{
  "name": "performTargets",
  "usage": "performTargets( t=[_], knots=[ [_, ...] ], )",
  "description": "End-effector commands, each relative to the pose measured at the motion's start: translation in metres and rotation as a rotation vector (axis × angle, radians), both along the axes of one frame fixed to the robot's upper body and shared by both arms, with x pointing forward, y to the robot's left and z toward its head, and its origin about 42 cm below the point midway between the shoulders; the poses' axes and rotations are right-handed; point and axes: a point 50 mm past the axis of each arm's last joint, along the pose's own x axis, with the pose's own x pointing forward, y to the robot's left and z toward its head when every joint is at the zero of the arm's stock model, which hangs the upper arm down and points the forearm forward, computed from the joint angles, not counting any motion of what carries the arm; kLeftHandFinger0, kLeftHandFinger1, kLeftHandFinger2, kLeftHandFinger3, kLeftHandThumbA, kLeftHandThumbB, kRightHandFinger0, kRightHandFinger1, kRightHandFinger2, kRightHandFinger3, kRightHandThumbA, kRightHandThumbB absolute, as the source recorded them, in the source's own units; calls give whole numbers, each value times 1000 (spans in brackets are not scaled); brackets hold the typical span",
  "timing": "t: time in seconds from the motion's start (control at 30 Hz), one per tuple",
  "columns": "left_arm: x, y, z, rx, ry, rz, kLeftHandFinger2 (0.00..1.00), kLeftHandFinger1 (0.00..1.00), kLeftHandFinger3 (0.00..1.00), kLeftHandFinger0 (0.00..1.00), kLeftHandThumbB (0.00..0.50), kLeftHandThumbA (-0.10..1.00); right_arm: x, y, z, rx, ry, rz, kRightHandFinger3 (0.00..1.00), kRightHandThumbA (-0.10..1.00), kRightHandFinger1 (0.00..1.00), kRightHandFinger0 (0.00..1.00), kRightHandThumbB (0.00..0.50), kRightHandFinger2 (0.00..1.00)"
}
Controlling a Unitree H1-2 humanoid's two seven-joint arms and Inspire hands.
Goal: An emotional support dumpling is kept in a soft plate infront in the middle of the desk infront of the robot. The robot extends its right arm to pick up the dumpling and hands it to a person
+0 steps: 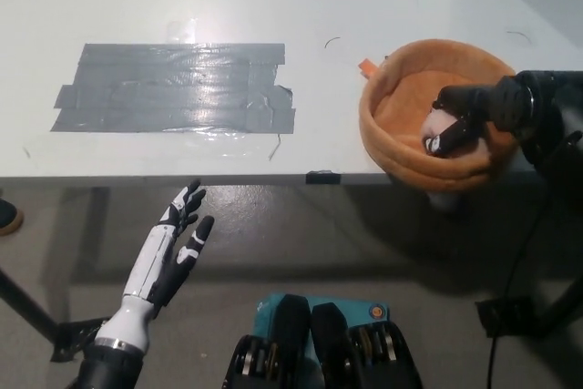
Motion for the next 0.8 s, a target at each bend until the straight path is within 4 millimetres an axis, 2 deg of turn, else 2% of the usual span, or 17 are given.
performTargets(
  t=[0.0,0.17,0.3,0.33,0.37,0.4,0.43,0.47,0.5,0.53,0.57,0.6,0.63,0.67,0.7,0.73,0.77],
  knots=[
    [11,5,18,14,-65,-8,1000,1000,1000,1000,15,915,8,-14,30,-45,-127,-28,1000,-100,249,72,158,311],
    [12,4,18,11,-64,-4,1000,1000,1000,1000,16,919,6,-13,37,-24,-178,-21,1000,-100,300,97,159,354],
    [9,6,17,14,-51,2,1000,1000,1000,1000,23,930,4,-8,41,2,-210,0,1000,-100,485,187,122,446],
    [9,6,16,23,-56,3,1000,1000,1000,1000,13,935,3,-7,43,15,-227,5,1000,-100,618,301,119,548],
    [9,6,16,25,-56,2,1000,1000,1000,1000,13,937,3,-7,43,17,-232,7,1000,-100,632,361,118,552],
    [8,7,14,23,-49,3,1000,1000,1000,1000,13,938,1,-6,43,27,-245,11,1000,-100,805,512,116,718],
    [7,7,14,21,-45,3,1000,1000,1000,1000,13,940,0,-5,45,38,-254,10,961,-100,848,623,131,759],
    [5,6,12,16,-36,4,1000,1000,1000,1000,14,940,-2,-4,47,66,-271,0,902,-100,619,428,160,623],
    [3,6,10,17,-28,5,1000,1000,1000,1000,12,939,-5,-2,50,113,-308,-8,934,-100,418,163,192,467],
    [3,6,10,18,-29,5,1000,1000,1000,1000,10,938,-5,-2,53,143,-332,-6,793,-100,393,111,203,435],
    [2,6,10,16,-27,4,1000,1000,1000,1000,8,936,-6,-2,54,168,-350,-5,744,-100,414,92,208,449],
    [3,6,9,15,-26,4,1000,1000,1000,1000,2,927,-7,-2,56,197,-384,-7,697,-100,503,90,207,525],
    [3,7,9,19,-30,4,1000,1000,1000,1000,0,925,-7,0,59,239,-447,2,577,-100,559,92,210,584],
    [2,8,9,22,-33,4,1000,1000,1000,1000,0,922,-7,1,61,271,-485,6,485,-100,661,90,212,751],
    [2,9,9,22,-36,5,1000,1000,1000,1000,0,921,-7,3,63,327,-539,0,455,-100,722,91,212,876],
    [1,9,7,21,-37,5,1000,1000,1000,1000,0,913,-8,4,63,400,-587,-4,423,-100,718,54,209,979],
    [0,10,7,20,-35,5,1000,1000,1000,1000,0,911,-9,5,64,452,-618,-11,555,-100,727,86,216,1000]
  ],
)
